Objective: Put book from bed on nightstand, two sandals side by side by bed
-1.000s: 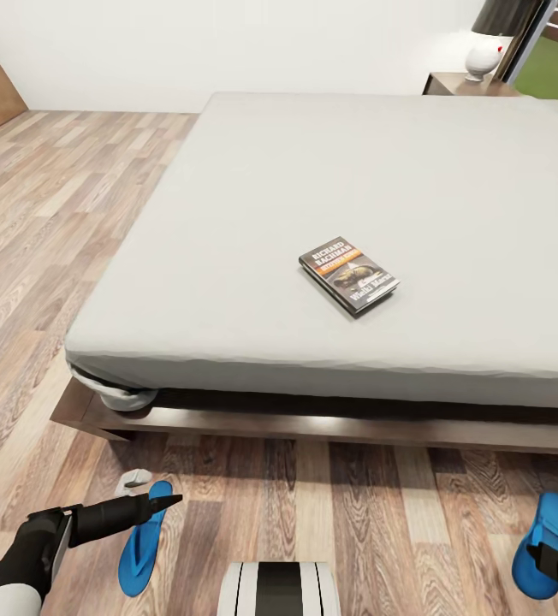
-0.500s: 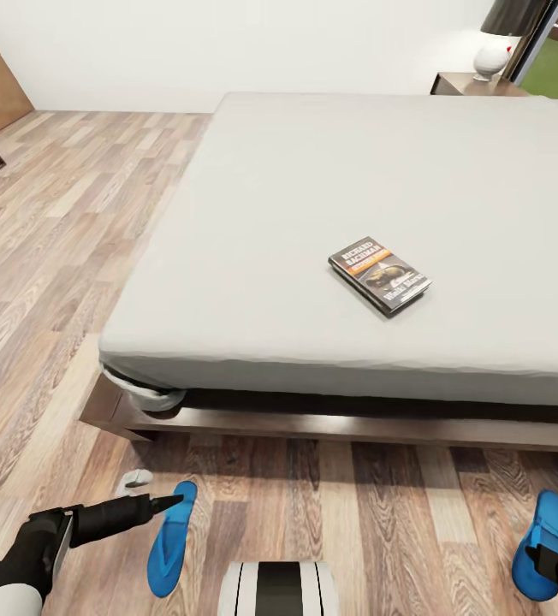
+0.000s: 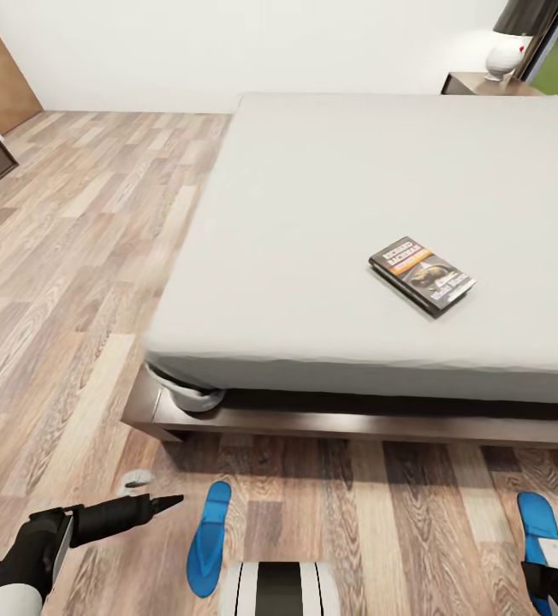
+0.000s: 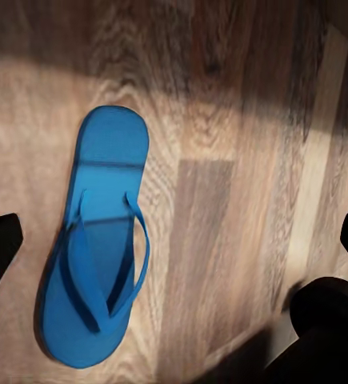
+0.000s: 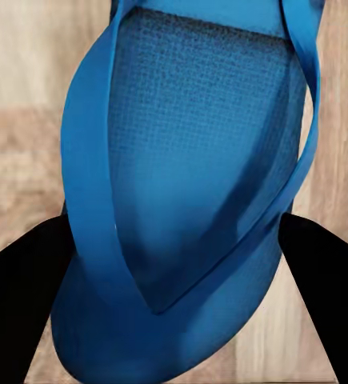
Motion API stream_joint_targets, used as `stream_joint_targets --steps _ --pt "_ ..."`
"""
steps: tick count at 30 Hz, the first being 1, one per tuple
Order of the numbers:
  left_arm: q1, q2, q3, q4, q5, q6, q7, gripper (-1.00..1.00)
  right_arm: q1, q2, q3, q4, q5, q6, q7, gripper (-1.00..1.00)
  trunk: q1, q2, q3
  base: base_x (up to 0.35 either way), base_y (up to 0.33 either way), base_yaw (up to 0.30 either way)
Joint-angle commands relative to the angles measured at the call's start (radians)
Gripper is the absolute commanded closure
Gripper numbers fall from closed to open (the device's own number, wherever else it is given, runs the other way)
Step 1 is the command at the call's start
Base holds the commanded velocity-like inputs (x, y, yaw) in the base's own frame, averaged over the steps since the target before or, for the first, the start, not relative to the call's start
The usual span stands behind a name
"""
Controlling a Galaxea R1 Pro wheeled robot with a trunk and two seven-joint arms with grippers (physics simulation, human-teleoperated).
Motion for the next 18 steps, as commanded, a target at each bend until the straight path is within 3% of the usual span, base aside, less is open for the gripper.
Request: stream_joint_targets --steps 1,4,6,7,18 --pt "-0.001 -0.001 0.005 0.0 -0.008 0.009 -0.007 -1.0 0.0 0.0 -0.001 -0.004 0.003 0.007 0.011 1.0 0.0 0.0 -0.001 0.0 0.274 0.0" --pt "-0.001 -0.001 0.005 0.0 -0.008 0.009 -0.007 -1.0 0.0 0.0 -0.002 -0.004 0.003 0.008 0.115 1.0 0.0 0.0 -0.001 0.0 0.274 0.0" --pt "-0.001 -0.001 0.005 0.0 -0.008 0.009 -0.007 -1.0 0.0 0.0 -0.004 -0.002 0.004 0.015 0.275 1.0 0.0 0.0 -0.001 0.0 0.273 0.0" --pt "-0.001 -0.001 0.005 0.0 -0.008 0.009 -0.007 -1.0 0.0 0.0 -0.004 -0.002 0.005 0.017 0.3 1.0 0.0 0.0 -0.001 0.0 0.273 0.0" --pt "-0.001 -0.001 0.005 0.0 -0.008 0.009 -0.007 -1.0 0.0 0.003 -0.004 -0.005 0.01 0.009 0.339 1.0 0.0 0.0 -0.001 0.0 0.273 0.0"
